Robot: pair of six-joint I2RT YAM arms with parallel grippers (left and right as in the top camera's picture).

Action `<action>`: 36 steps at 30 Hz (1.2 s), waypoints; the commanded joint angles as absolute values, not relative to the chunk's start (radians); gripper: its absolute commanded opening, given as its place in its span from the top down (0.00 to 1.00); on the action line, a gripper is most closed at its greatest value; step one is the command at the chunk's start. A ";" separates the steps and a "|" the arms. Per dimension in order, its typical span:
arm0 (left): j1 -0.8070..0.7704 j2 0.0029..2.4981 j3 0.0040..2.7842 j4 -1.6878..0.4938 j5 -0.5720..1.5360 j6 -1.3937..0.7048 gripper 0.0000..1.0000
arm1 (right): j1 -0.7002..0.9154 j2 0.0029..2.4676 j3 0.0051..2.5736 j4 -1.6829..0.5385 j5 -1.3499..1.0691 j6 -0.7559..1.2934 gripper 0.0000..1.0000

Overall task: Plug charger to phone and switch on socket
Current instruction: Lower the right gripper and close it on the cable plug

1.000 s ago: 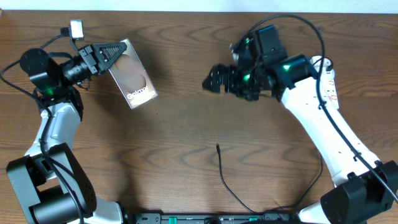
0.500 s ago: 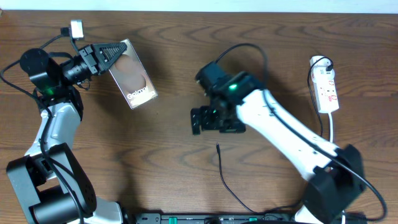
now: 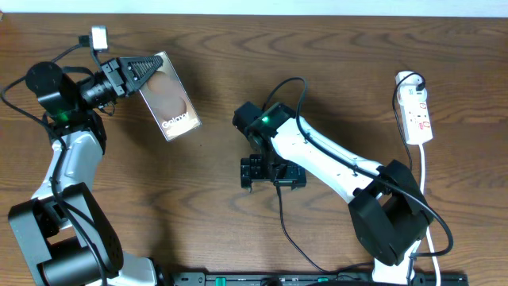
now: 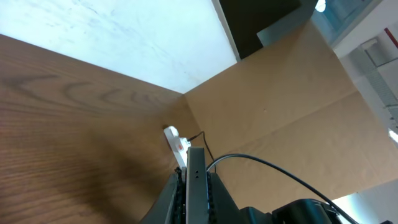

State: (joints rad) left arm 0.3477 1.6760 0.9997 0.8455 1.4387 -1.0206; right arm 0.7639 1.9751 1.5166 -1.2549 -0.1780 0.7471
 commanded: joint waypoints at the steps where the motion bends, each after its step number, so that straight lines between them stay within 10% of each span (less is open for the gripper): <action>1: 0.350 1.663 1.019 0.854 1.456 -1.006 0.92 | 0.776 1.977 1.501 -1.256 -0.163 0.782 0.01; 36: 0.350 1.663 1.019 0.854 1.458 -0.980 0.92 | 0.781 2.006 1.376 -1.084 -0.162 0.806 0.10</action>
